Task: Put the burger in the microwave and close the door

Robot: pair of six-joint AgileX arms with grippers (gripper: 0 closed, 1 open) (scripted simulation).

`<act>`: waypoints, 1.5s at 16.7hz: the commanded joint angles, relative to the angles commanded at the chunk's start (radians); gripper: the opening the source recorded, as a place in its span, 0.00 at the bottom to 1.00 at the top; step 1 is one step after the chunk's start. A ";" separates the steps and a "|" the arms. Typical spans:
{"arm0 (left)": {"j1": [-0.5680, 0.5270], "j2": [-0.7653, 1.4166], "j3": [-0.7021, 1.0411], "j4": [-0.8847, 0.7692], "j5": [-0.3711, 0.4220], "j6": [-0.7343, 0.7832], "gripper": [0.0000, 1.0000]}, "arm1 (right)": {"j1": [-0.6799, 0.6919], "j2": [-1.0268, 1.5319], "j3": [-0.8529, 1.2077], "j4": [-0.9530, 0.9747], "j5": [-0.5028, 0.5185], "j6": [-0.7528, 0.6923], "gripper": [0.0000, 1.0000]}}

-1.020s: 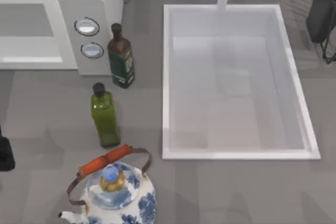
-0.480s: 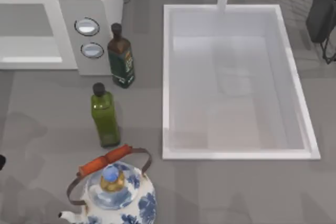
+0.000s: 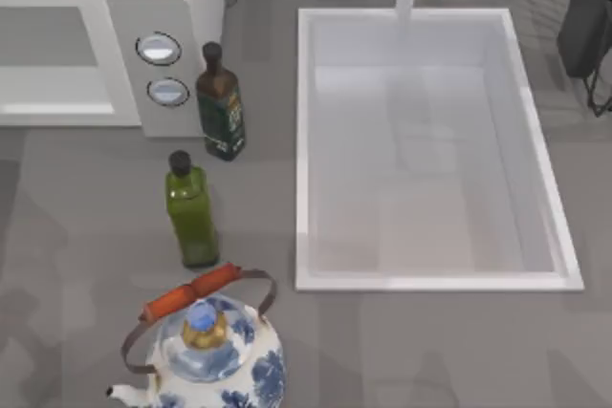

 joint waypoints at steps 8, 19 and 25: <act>0.006 0.051 0.034 -0.028 0.002 0.038 1.00 | 0.000 0.000 0.000 0.000 0.000 0.000 1.00; 0.012 0.239 -0.138 0.331 0.003 0.045 1.00 | 0.000 0.000 0.000 0.000 0.000 0.000 1.00; 0.012 0.239 -0.138 0.331 0.003 0.045 0.77 | 0.000 0.000 0.000 0.000 0.000 0.000 1.00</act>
